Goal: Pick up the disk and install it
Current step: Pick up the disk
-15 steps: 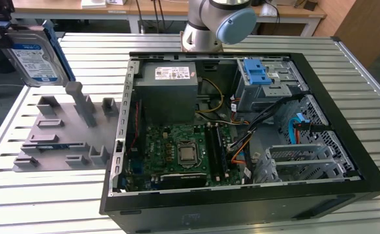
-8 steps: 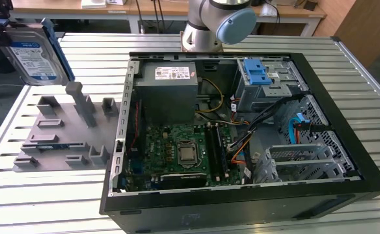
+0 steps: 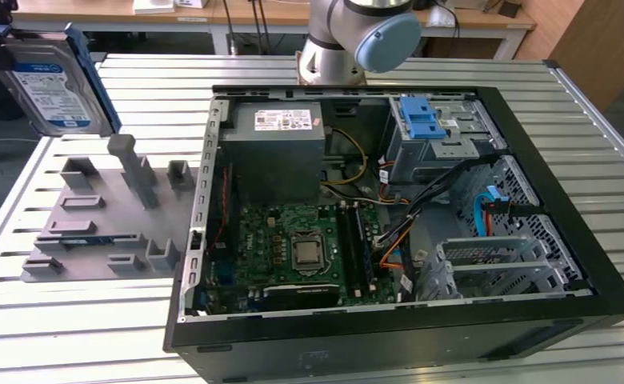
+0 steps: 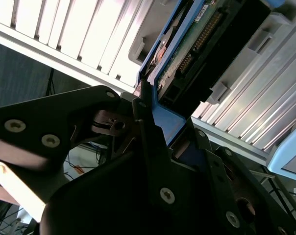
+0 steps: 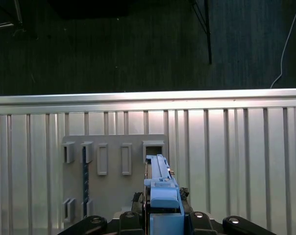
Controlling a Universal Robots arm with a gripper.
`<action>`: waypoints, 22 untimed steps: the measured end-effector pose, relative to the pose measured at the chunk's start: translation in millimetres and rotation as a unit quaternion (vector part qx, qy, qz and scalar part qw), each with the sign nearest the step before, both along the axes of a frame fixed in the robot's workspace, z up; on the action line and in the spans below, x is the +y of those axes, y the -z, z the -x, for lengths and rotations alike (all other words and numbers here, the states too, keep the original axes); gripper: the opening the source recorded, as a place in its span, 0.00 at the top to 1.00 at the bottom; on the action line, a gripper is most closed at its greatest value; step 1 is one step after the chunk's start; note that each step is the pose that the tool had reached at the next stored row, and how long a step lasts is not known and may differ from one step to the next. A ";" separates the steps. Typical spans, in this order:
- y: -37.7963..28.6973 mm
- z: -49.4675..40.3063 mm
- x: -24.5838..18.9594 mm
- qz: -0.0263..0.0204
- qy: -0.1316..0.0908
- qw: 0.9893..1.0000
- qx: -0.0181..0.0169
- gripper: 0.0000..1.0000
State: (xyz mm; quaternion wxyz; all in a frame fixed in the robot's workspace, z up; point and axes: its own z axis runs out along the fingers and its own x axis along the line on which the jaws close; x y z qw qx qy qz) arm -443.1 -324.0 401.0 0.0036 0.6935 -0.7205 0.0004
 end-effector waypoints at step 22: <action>-22.4 0.0 0.2 0.000 0.000 1.000 0.000 0.64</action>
